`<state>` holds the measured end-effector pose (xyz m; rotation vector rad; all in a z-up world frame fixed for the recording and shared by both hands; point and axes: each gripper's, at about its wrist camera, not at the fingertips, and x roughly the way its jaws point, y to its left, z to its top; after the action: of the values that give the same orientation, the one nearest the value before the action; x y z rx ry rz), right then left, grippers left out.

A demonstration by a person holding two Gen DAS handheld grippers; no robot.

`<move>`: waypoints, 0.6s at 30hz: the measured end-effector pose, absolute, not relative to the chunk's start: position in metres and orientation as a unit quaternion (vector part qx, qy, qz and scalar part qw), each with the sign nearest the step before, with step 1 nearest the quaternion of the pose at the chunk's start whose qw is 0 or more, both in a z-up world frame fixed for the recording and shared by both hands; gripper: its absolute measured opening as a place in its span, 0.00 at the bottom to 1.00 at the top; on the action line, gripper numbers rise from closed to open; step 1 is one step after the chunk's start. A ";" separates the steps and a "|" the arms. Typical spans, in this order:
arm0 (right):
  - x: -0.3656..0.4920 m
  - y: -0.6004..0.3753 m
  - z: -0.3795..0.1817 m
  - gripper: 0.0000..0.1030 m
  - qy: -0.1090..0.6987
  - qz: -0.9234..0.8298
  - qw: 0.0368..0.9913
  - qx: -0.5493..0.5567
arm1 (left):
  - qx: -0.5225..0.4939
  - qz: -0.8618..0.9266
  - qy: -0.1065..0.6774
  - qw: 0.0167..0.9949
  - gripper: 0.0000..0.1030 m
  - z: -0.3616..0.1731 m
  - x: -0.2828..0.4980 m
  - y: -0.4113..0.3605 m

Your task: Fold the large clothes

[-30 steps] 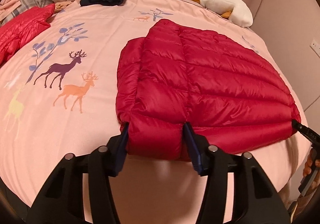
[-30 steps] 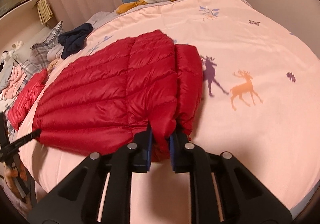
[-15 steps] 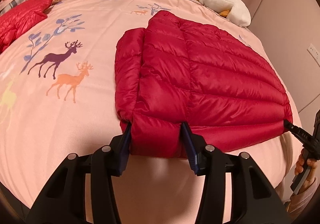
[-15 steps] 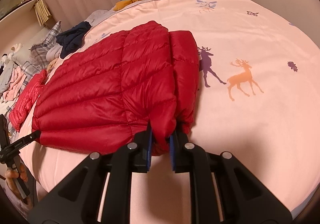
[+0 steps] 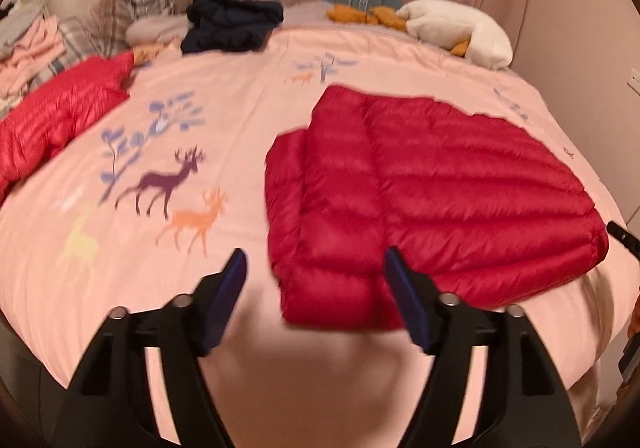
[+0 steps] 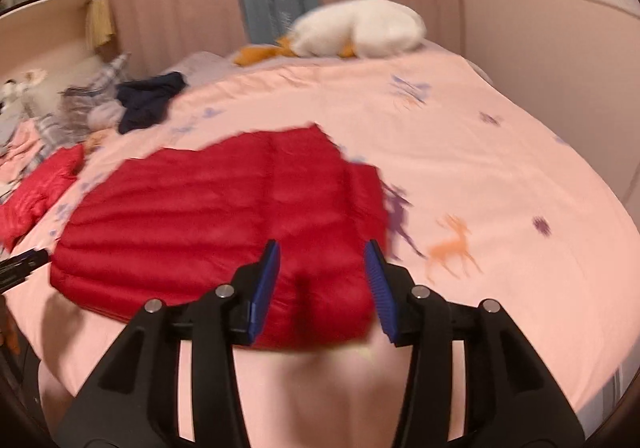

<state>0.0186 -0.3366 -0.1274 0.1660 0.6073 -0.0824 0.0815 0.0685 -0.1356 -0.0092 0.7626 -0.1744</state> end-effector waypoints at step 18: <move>0.048 -0.316 -0.154 0.48 0.351 -0.017 0.934 0.067 | 0.032 -0.098 0.406 0.908 0.72 -0.164 0.104 0.030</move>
<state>0.0481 -0.3159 -0.1543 0.1365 0.7176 -0.0347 0.1045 0.0298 -0.1640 0.0663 0.8373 -0.2030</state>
